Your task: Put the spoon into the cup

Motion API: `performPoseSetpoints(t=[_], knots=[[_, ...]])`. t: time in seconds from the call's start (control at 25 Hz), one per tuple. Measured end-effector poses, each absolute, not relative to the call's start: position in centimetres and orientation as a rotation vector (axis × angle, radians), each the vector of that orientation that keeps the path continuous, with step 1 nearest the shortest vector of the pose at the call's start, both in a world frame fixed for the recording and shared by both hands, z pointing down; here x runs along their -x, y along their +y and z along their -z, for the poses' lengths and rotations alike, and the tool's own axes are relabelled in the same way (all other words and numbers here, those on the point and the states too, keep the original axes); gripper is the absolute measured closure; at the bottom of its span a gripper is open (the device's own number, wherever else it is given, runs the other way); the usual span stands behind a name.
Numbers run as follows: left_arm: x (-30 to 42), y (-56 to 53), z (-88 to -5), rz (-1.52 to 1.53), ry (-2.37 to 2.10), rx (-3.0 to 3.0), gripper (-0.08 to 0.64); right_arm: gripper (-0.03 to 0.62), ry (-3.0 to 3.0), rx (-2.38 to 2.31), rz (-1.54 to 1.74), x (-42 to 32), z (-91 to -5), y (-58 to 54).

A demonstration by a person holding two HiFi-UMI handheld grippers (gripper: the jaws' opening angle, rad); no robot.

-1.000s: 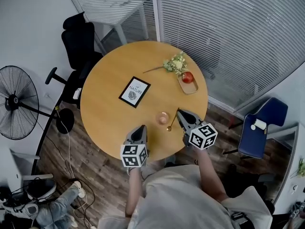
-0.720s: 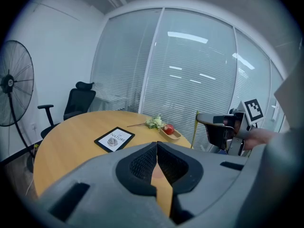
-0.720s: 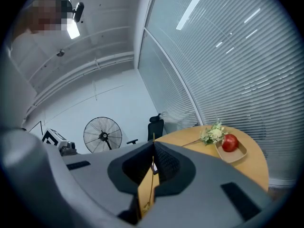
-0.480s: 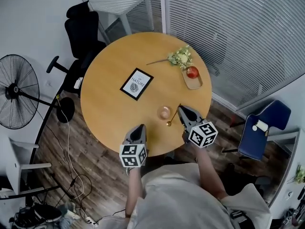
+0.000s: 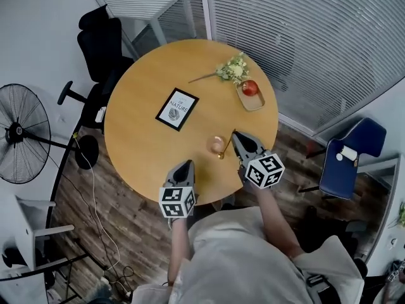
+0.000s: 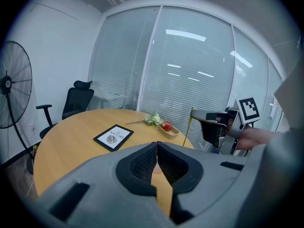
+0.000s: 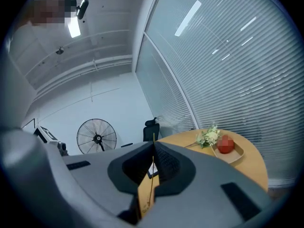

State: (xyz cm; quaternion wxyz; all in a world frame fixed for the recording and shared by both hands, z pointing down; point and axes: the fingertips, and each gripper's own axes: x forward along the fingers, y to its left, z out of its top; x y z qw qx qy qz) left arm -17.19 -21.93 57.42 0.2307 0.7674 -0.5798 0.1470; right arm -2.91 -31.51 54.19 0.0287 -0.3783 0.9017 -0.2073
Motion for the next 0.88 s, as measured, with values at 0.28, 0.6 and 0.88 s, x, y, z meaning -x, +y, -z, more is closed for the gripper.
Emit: performPoseSetpoints(t=[0.28,0.6,0.88], knots=[[16.1,-24.3,-57.2,-0.410,-1.513,-2.195,0.551,0.591,2.746,1.249,0.591,2.8,-54.0,-32.9],[17.0,-27.4,-56.7,-0.420,-1.468,-2.235,0.551,0.591,2.755,1.332,0.555,3.7,-54.8,-35.4],[18.1,-26.6,-57.6,-0.424,-1.467,-2.193,0.551,0.591,2.704,1.401,0.594,4.2,-56.1,-36.0]])
